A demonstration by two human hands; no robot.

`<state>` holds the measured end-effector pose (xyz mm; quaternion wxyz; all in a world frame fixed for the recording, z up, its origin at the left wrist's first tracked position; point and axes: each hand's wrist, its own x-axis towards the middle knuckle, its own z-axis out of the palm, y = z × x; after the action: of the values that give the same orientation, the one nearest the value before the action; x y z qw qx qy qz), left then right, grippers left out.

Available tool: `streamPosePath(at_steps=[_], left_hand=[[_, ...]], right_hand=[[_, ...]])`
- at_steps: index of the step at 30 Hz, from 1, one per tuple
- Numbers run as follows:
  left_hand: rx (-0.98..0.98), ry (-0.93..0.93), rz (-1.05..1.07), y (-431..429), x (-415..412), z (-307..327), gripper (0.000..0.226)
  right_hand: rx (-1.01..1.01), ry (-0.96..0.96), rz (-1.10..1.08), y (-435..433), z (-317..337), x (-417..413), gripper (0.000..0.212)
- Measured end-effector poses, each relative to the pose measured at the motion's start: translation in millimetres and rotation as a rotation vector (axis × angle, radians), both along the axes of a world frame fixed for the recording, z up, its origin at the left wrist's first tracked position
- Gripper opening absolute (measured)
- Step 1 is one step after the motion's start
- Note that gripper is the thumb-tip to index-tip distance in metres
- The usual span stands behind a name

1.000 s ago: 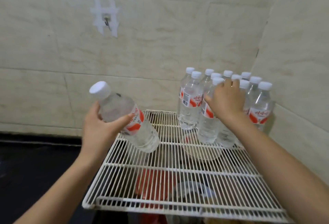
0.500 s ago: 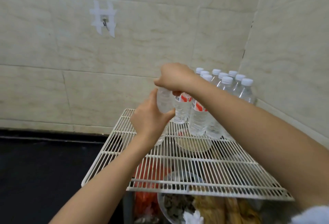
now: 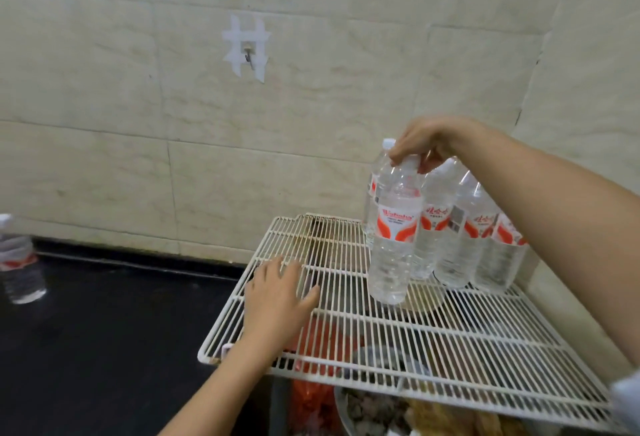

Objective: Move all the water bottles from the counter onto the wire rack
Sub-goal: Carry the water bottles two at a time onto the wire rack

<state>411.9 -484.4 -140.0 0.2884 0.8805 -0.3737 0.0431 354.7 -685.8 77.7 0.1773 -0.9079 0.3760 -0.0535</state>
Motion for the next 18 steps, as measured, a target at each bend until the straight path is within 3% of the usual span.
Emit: streamPosePath(at_steps=[4,7,13,18], left_hand=[[0.137,-0.033,0.029,5.4,-1.5,-8.2,0.053],[0.117,-0.035,0.024,4.2,-1.8,-10.6,0.050],[0.113,0.010,-0.008,3.5,1.0,-14.3,0.046],[0.124,0.023,-0.018,3.7,3.0,-12.2,0.046]], right_hand=[[0.008,0.001,-0.048,-25.1,-8.8,4.4,0.018],[0.027,-0.044,-0.050,-35.5,-12.4,10.8,0.004],[0.030,-0.065,-0.024,-47.9,-16.2,28.8,0.017],[-0.002,-0.034,-0.012,-49.2,-15.8,35.7,0.012]])
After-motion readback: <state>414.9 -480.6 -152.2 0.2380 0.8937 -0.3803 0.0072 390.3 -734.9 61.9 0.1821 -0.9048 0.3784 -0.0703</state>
